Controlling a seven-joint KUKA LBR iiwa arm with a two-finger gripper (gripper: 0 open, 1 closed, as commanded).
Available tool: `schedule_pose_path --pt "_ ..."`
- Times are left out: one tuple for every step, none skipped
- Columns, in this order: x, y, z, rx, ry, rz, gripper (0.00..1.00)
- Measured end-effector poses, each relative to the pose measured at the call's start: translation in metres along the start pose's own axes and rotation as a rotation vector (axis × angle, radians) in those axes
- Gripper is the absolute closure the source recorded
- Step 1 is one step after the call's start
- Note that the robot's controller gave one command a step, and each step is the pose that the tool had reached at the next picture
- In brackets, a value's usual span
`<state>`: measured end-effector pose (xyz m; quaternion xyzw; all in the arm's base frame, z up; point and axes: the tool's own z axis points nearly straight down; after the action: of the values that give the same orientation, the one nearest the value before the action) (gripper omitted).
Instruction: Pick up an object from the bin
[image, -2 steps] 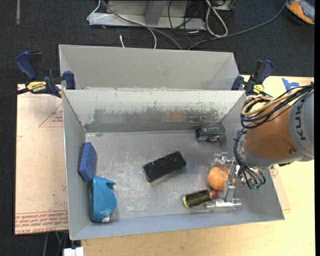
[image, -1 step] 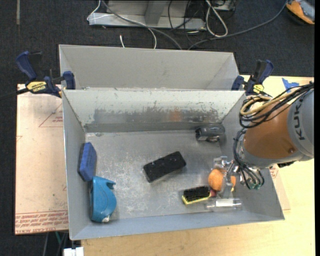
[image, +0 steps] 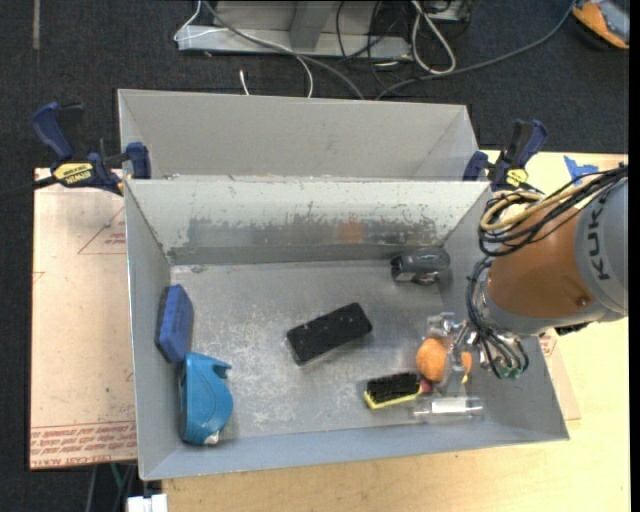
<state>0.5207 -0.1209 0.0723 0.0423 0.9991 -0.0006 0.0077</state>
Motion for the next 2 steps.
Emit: schedule_pose_path --pt "0.000 0.001 -0.006 -0.001 0.001 0.000 1.00" --pt "0.001 0.001 -0.032 -0.002 0.004 -0.001 1.00"
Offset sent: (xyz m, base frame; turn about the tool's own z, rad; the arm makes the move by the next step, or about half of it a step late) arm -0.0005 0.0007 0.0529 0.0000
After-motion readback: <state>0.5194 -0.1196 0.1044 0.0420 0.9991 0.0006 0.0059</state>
